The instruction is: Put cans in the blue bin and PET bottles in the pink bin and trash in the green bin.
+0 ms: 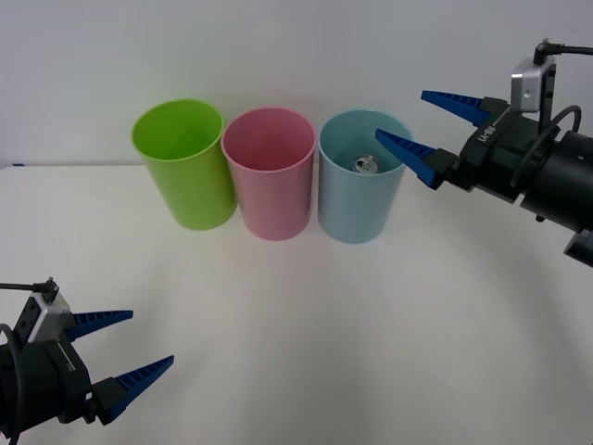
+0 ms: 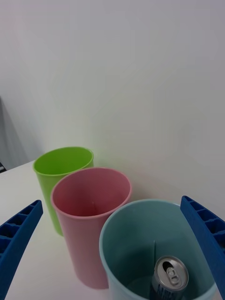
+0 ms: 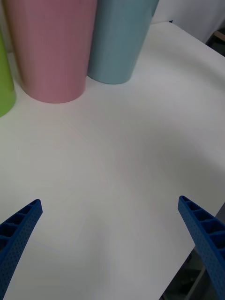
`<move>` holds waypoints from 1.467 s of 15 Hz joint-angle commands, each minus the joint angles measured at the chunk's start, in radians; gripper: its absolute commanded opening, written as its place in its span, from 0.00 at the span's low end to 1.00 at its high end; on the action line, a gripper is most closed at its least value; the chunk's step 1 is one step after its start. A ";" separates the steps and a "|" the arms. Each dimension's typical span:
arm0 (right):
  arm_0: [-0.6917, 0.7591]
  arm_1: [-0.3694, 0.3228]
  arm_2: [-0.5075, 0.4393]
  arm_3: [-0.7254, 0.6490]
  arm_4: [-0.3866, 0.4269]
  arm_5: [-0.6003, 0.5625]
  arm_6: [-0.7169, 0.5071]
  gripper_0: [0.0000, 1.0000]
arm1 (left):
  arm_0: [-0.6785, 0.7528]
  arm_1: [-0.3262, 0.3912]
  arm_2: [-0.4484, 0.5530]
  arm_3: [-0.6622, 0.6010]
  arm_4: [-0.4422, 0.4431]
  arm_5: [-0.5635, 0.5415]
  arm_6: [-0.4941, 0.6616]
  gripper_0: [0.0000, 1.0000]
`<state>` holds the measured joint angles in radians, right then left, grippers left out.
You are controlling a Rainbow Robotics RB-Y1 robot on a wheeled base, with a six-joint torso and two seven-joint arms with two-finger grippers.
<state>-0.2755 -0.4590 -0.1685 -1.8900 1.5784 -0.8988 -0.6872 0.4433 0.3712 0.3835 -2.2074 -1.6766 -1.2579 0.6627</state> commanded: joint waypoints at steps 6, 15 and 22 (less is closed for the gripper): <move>0.360 0.000 -0.233 -0.182 -0.153 -0.333 0.198 1.00 | 0.000 0.000 0.000 0.000 0.000 0.000 0.000 1.00; 0.624 -0.001 -0.355 -0.291 -0.116 -0.516 0.333 1.00 | 0.000 0.000 0.000 0.000 0.000 0.000 0.000 0.99; 0.684 -0.001 -0.332 -0.310 -0.080 -0.525 0.396 1.00 | 0.000 0.000 0.000 0.000 0.000 0.000 0.000 0.99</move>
<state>0.4032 -0.4589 -0.5118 -2.1980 1.4953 -1.4238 -0.2955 0.4433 0.3712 0.3835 -2.2074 -1.6766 -1.2579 0.6627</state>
